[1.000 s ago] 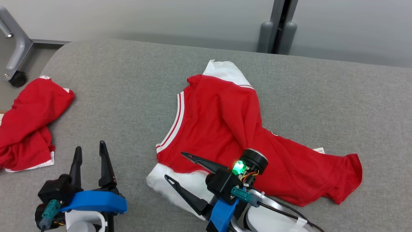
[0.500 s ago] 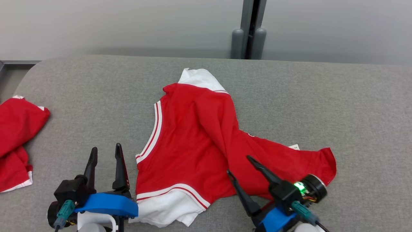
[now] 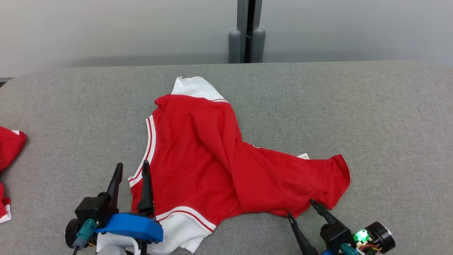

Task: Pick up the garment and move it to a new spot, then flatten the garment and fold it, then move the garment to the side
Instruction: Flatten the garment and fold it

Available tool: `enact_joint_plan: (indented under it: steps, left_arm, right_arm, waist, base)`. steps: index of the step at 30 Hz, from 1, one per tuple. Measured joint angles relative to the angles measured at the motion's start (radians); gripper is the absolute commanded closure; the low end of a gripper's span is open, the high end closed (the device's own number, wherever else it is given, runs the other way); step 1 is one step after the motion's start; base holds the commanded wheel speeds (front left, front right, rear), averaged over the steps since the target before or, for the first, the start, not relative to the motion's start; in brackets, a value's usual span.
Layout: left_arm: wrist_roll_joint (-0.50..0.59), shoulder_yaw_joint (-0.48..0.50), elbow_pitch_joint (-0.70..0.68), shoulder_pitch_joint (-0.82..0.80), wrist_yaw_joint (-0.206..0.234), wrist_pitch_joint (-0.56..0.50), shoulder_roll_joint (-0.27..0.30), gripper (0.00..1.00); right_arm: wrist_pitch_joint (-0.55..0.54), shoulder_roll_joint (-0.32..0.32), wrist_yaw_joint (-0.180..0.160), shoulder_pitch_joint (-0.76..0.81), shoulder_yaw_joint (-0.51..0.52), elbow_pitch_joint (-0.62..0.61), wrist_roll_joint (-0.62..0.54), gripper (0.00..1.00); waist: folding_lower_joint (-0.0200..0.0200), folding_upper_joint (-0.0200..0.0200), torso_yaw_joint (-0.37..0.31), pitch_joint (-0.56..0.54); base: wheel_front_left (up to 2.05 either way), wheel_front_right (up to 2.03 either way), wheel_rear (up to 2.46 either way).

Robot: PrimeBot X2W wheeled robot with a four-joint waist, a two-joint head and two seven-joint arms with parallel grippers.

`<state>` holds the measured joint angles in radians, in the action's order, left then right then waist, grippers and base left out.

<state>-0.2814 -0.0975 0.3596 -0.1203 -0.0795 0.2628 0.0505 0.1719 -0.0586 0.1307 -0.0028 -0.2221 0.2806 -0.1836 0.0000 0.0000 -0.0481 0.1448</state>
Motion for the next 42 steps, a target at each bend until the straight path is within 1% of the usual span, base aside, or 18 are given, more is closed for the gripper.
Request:
enact_joint_plan:
  steps: [5, 8, 17, 18, 19, 20, 22, 23, 25, 26, 29, 32, 39, 42]
  left_arm:
    - [0.001, -0.002, 0.005, -0.007, 0.002, 0.000, 0.000, 0.00]
    - [0.001, 0.005, 0.006, -0.010, 0.003, 0.000, 0.000, 0.00]
    - [0.002, 0.022, 0.006, -0.010, 0.004, 0.000, 0.000, 0.00]
    - [0.002, 0.022, 0.006, -0.010, 0.004, 0.000, 0.000, 0.00]
    - [0.002, 0.022, 0.006, -0.010, 0.004, 0.000, 0.000, 0.00]
    - [0.005, 0.022, 0.006, -0.011, 0.004, 0.000, 0.000, 0.00]
    - [0.008, 0.022, 0.006, -0.012, 0.004, 0.000, 0.000, 0.00]
    - [0.008, 0.022, 0.006, -0.012, 0.004, 0.000, 0.000, 0.00]
    - [0.008, 0.023, 0.006, -0.014, 0.004, 0.000, 0.000, 0.00]
    - [0.008, 0.024, 0.006, -0.015, 0.004, 0.000, 0.000, 0.00]
    - [0.009, 0.032, 0.007, -0.015, 0.004, 0.000, 0.000, 0.00]
    - [0.009, 0.040, 0.007, -0.015, 0.005, 0.000, 0.000, 0.00]
    - [0.009, 0.040, 0.006, -0.015, 0.004, 0.000, 0.000, 0.00]
    - [0.007, 0.028, 0.006, -0.016, 0.003, 0.000, 0.000, 0.00]
  right_arm:
    - [0.007, 0.002, 0.000, -0.056, 0.018, 0.109, -0.026, 0.00]
    - [0.009, 0.005, 0.000, -0.061, 0.014, 0.156, -0.005, 0.00]
    - [0.041, 0.007, 0.000, -0.088, -0.011, 0.212, 0.078, 0.00]
    - [0.042, 0.007, 0.000, -0.096, -0.016, 0.219, 0.081, 0.09]
    - [0.045, 0.007, 0.000, -0.104, -0.021, 0.224, 0.081, 0.29]
    - [0.046, 0.007, 0.000, -0.112, -0.026, 0.229, 0.080, 0.53]
    - [0.051, 0.008, 0.000, -0.118, -0.029, 0.231, 0.079, 0.67]
    - [0.054, 0.008, 0.000, -0.119, -0.029, 0.230, 0.079, 0.79]
    - [0.057, 0.008, 0.000, -0.117, -0.026, 0.212, 0.076, 0.94]
    - [0.058, 0.008, 0.000, -0.112, -0.024, 0.197, 0.076, 1.00]
    - [0.060, 0.008, 0.000, -0.081, -0.021, 0.132, 0.076, 1.00]
    - [0.055, 0.008, 0.000, -0.043, -0.019, 0.035, 0.083, 1.00]
    - [-0.017, 0.007, 0.000, -0.007, 0.016, -0.242, 0.113, 1.00]
    - [-0.060, -0.004, 0.000, -0.034, 0.043, -0.318, 0.136, 1.00]
  waist:
    - [0.0000, 0.0000, 0.017, 0.014]
    - [0.0000, 0.0000, 0.031, 0.022]
    - [0.0000, 0.0000, 0.036, 0.032]
    - [0.0000, 0.0000, 0.035, 0.033]
    - [0.0000, 0.0000, 0.034, 0.034]
    - [0.0000, 0.0000, 0.033, 0.035]
    - [0.0000, 0.0000, 0.033, 0.037]
    - [0.0000, 0.0000, 0.033, 0.039]
    - [0.0000, 0.0000, 0.031, 0.040]
    - [0.0000, 0.0000, 0.030, 0.040]
    - [0.0000, 0.0000, 0.022, 0.040]
    - [0.0000, 0.0000, 0.010, 0.037]
    - [0.0000, 0.0000, -0.008, 0.026]
    - [0.0000, 0.0000, 0.002, 0.022]
  base:
    - [0.00, 0.00, 0.00]
    - [0.00, 0.00, 0.00]
    - [0.00, 0.00, 0.00]
    - [0.00, 0.00, 0.00]
    - [0.00, 0.00, 0.00]
    - [0.00, 0.00, 0.00]
    - [0.00, 0.00, 0.00]
    - [0.00, 0.00, 0.00]
    - [0.00, 0.00, 0.00]
    - [0.00, 0.00, 0.00]
    - [0.00, 0.00, 0.00]
    - [0.00, 0.00, 0.00]
    - [0.00, 0.00, 0.00]
    - [0.00, 0.00, 0.00]
